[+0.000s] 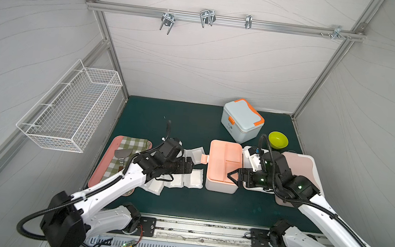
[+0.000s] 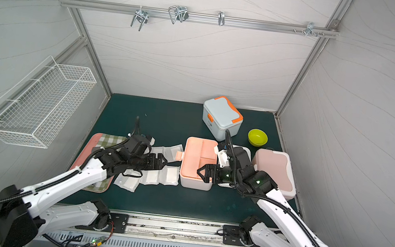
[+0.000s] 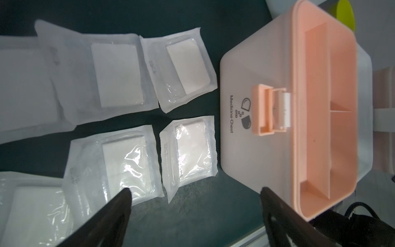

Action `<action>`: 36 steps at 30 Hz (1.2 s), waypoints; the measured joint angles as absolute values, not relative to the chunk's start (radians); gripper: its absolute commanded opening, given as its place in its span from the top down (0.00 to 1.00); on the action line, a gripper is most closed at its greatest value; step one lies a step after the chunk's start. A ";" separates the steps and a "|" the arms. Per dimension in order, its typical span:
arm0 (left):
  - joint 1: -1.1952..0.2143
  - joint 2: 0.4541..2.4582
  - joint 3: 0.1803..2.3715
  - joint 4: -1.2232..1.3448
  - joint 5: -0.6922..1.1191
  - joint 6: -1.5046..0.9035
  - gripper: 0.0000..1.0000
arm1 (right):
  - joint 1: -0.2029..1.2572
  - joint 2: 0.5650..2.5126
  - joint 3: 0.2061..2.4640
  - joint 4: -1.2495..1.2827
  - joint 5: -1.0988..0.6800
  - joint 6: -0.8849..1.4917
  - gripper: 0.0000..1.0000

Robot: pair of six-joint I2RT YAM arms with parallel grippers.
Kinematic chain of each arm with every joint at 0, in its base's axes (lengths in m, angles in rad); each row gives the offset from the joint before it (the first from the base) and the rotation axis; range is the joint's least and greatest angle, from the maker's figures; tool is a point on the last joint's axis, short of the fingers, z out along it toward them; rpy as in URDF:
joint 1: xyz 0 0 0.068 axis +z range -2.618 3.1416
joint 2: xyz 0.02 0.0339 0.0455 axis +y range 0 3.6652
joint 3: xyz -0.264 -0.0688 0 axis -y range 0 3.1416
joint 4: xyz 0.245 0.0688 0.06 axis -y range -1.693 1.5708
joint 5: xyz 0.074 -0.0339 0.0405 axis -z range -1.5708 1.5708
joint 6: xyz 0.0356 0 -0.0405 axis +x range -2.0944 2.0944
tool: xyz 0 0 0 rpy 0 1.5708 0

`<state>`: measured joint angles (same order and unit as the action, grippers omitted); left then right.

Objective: Open first aid kits and take out gauze
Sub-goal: Place the gauze at the center of the board, then pick up the compartment layer from the first aid kit.

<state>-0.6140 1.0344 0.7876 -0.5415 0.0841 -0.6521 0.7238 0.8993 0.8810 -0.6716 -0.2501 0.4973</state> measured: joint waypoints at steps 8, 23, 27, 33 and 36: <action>-0.614 0.842 0.789 -0.563 0.098 -0.635 0.01 | 0.820 1.097 1.063 -0.716 -0.092 0.473 0.17; -0.617 0.921 0.708 -0.438 0.252 -0.670 0.01 | 0.832 1.533 1.336 -0.799 0.194 0.476 0.38; -0.649 0.982 0.702 -0.391 0.274 -0.685 0.01 | 0.818 1.608 1.369 -0.807 0.252 0.484 0.44; -0.720 1.092 0.706 -0.333 0.282 -0.685 0.01 | 0.791 1.687 1.419 -0.826 0.289 0.506 0.58; -0.742 1.148 0.716 -0.316 0.285 -0.685 0.01 | 0.791 1.715 1.422 -0.833 0.298 0.525 0.65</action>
